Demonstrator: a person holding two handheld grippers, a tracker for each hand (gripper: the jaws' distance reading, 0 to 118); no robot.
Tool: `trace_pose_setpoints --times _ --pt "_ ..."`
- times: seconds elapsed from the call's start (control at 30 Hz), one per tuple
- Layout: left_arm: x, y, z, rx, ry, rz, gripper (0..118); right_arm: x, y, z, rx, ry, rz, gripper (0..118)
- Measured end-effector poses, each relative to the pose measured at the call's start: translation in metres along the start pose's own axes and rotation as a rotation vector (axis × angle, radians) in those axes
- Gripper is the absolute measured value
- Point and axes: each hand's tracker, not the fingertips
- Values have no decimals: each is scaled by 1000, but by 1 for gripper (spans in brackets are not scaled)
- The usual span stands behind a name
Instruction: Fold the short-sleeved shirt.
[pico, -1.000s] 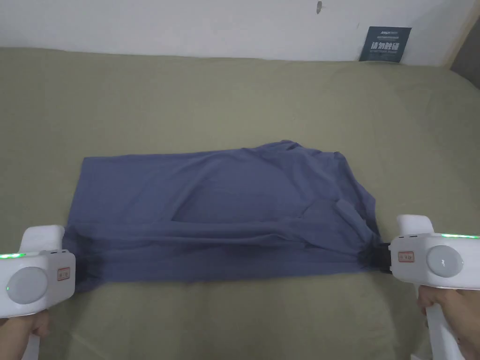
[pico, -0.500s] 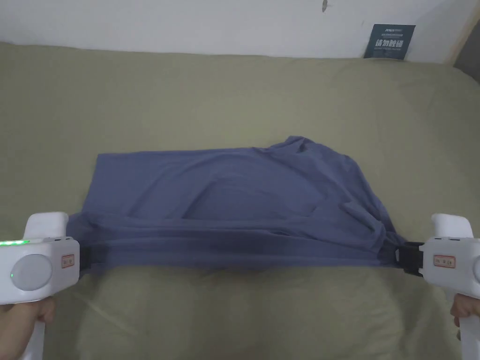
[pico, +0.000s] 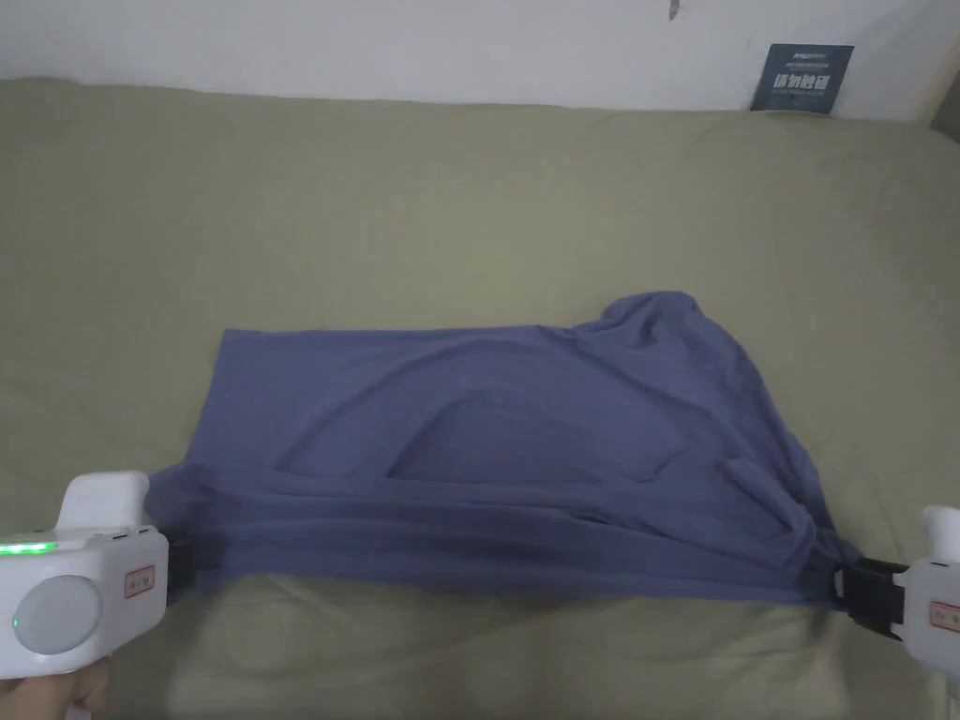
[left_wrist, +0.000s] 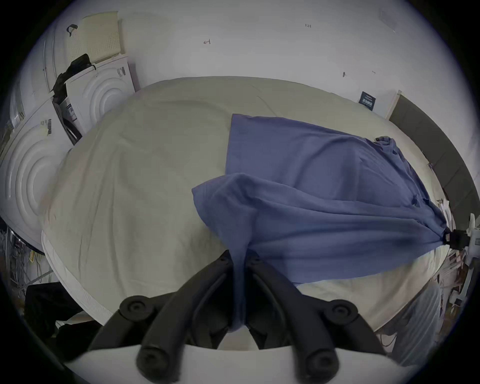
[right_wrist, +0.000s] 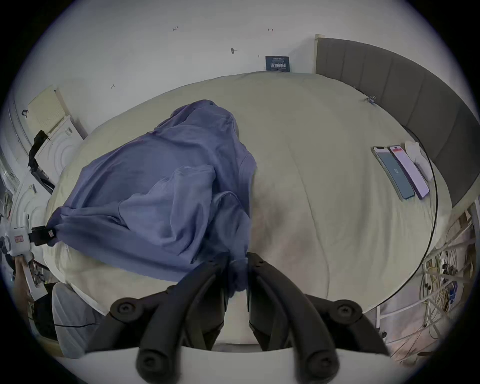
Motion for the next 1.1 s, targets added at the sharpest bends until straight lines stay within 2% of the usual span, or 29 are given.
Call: trace_pose_setpoints --times 0.13,0.17,0.2,0.23,0.27,0.3,0.33,0.37,0.43,0.5,0.53,0.57,0.6,0.63,0.8,0.9,0.93,0.97,1.0,1.03,1.07,1.1 --pt "-3 3 -5 -1 -11 31 7 2 -2 -11 -1 -4 9 16" --pt "-4 4 -5 -3 -17 38 7 3 -2 -12 0 -7 10 18" --pt "-4 4 -4 -5 -21 42 12 4 -1 -12 -1 -8 6 25" --pt "-4 4 -3 -3 -31 43 45 4 -1 -12 1 -13 1 51" --pt "-4 6 -1 0 -35 39 87 5 -1 -10 7 -25 -3 86" --pt "-4 8 -1 2 -28 32 118 5 3 -10 2 -35 -4 117" --pt "-5 10 -2 -3 -25 30 118 6 6 -10 -3 -34 -6 112" --pt "-5 13 2 6 -18 29 115 5 10 -6 17 7 9 106" --pt "-3 21 4 38 -11 22 113 -5 35 -3 43 -28 13 105" --pt "-1 40 1 64 -15 29 103 -15 52 -5 96 -10 33 101" --pt "1 48 -2 70 -22 30 80 -22 51 -6 98 -7 42 87" --pt "4 59 -7 75 -26 33 50 -28 64 -12 106 0 57 63" --pt "7 69 -12 87 -26 37 13 -34 74 -17 123 4 70 27" --pt "10 79 -17 96 -25 39 2 -39 83 -22 146 3 81 8" --pt "13 139 -65 84 -37 52 2 -63 121 -59 149 7 122 7" --pt "15 177 -95 78 -1 29 2 -61 145 -83 136 -3 135 7" --pt "13 187 -105 77 12 31 11 -61 142 -85 132 -6 132 7" --pt "11 198 -118 74 13 35 32 -59 148 -92 125 -15 127 7" --pt "10 207 -131 48 21 41 69 -55 154 -100 118 -13 125 7" --pt "11 211 -142 7 39 44 114 -53 158 -106 111 -12 123 7" --pt "10 216 -156 -25 50 39 118 -50 156 -110 105 -19 123 7" --pt "10 218 -162 2 58 26 117 -48 160 -116 98 -28 129 7"
